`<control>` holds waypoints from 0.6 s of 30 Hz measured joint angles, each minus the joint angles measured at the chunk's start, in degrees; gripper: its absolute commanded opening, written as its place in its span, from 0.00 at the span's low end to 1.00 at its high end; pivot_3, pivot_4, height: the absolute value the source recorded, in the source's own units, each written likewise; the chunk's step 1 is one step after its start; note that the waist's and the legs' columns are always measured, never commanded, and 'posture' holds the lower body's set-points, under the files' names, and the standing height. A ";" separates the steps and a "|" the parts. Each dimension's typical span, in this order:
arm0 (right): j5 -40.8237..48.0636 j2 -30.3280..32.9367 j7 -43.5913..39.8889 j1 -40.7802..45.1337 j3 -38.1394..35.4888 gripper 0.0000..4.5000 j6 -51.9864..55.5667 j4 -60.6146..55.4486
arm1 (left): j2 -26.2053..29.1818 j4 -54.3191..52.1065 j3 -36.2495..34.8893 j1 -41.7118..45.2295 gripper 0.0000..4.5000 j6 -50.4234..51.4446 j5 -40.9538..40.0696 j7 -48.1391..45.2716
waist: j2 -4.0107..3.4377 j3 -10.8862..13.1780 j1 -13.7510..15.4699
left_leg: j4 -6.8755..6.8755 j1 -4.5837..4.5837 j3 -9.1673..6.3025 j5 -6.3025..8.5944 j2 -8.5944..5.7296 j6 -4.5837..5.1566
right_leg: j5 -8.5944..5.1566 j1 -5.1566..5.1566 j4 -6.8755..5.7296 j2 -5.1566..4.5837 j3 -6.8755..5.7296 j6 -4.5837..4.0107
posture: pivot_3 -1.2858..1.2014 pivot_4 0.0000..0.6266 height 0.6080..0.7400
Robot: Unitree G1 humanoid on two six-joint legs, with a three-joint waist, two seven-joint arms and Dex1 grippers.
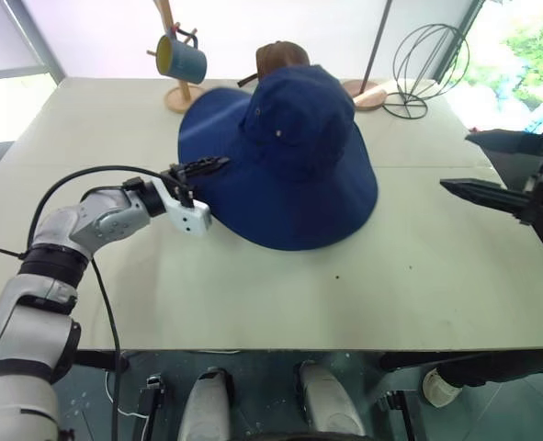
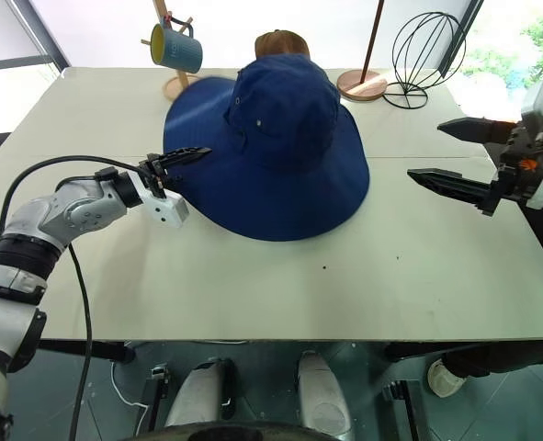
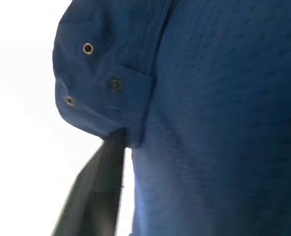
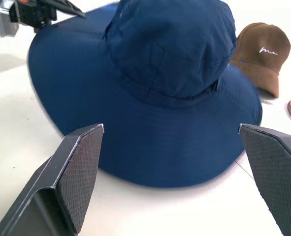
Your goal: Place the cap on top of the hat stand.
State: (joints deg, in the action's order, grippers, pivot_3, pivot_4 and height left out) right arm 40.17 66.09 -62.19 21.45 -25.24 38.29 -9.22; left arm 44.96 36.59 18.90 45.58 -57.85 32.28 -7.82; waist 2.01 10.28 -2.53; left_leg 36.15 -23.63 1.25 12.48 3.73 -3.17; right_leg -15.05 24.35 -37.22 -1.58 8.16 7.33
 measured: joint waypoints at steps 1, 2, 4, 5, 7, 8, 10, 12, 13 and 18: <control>-0.13 -0.02 0.03 0.31 0.39 1.00 -0.08 0.33 | 0.14 -0.51 -0.04 -0.61 0.95 0.04 -1.05 -1.15 | 0.00 0.00 -0.01 | 0.00 0.00 0.00 0.00 0.00 0.00 | 0.00 0.00 0.00 0.00 0.00 0.00 | 0.52 0.24 1.00; -0.20 -0.03 0.05 0.57 0.61 1.00 -0.11 0.56 | 0.26 -0.86 -0.04 -1.01 0.98 0.00 -1.64 -1.80 | 0.00 0.00 -0.05 | 0.00 0.00 0.00 0.00 0.00 0.00 | 0.00 0.00 0.00 0.00 0.00 0.00 | 0.52 0.24 1.00; -0.60 -0.12 0.04 1.46 1.40 1.00 -0.65 0.77 | 1.09 -2.70 -0.12 -2.77 0.98 0.12 -3.79 -4.56 | 0.00 0.00 -0.05 | 0.00 0.01 0.00 0.00 0.01 0.00 | 0.00 0.00 0.00 0.01 0.00 0.00 | 0.52 0.24 1.00; -0.63 -0.14 0.00 1.69 1.77 1.00 -0.96 0.95 | 1.38 -3.46 -0.19 -3.35 0.98 0.29 -5.05 -5.79 | 0.00 0.00 -0.01 | 0.00 0.01 0.00 0.00 0.01 0.00 | 0.00 0.00 -0.01 0.00 0.00 0.00 | 0.52 0.24 1.00; -0.67 -0.19 -0.11 1.98 2.19 1.00 -1.19 1.08 | 2.16 -5.13 -0.58 -4.53 0.98 1.14 -8.05 -8.20 | 0.00 0.00 0.01 | 0.01 0.00 0.00 0.00 0.01 0.00 | 0.00 0.00 -0.01 0.00 0.00 0.00 | 0.52 0.24 1.00; -0.68 -0.19 -0.20 2.16 2.41 1.00 -1.23 1.17 | 2.92 -6.41 -1.03 -5.46 0.98 2.23 -10.82 -10.38 | 0.00 0.00 -0.03 | 0.00 0.00 0.00 0.00 0.01 0.00 | 0.00 0.00 -0.01 0.00 0.00 -0.01 | 0.52 0.24 1.00; -0.75 -0.18 -0.59 2.31 2.57 1.00 -1.39 1.92 | 5.25 -9.58 -2.30 -7.80 0.98 5.49 -17.30 -15.65 | -0.01 0.00 -0.14 | -0.01 0.01 0.00 0.00 0.03 0.00 | -0.01 0.00 -0.02 0.01 0.00 -0.02 | 0.52 0.24 1.00; -1.34 -0.11 -1.40 2.33 2.96 1.00 -1.79 3.14 | 9.56 -14.99 -3.86 -12.25 0.98 11.46 -25.91 -23.27 | -0.03 0.01 -0.32 | -0.02 0.03 0.01 0.00 0.05 0.00 | -0.08 0.01 -0.04 0.00 0.00 -0.14 | 0.52 0.24 1.00; -1.65 -0.07 -1.79 2.27 3.09 1.00 -1.99 3.66 | 11.32 -17.21 -4.72 -14.50 0.98 14.50 -29.19 -26.16 | -0.04 0.01 -0.47 | -0.04 0.03 0.01 0.00 0.05 0.00 | -0.09 0.03 -0.05 0.01 0.00 -0.17 | 0.52 0.24 1.00; -4.37 0.68 -4.97 2.55 4.67 1.00 -4.25 9.25 | 22.38 -31.10 -15.10 -27.38 0.98 49.43 -57.77 -42.51 | -0.03 0.08 -1.26 | 0.00 0.02 0.02 0.00 0.09 0.01 | -0.15 0.07 -0.12 0.00 -0.02 -0.24 | 0.52 0.24 1.00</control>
State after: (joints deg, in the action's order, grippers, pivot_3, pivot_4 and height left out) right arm 35.80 66.76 -67.16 24.00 -20.57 34.04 0.03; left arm 67.33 5.49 3.80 18.20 -8.42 -25.49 -50.34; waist 1.98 10.36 -3.79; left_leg 36.15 -23.60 1.28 12.48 3.82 -3.16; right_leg -15.19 24.42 -37.35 -1.59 8.15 7.09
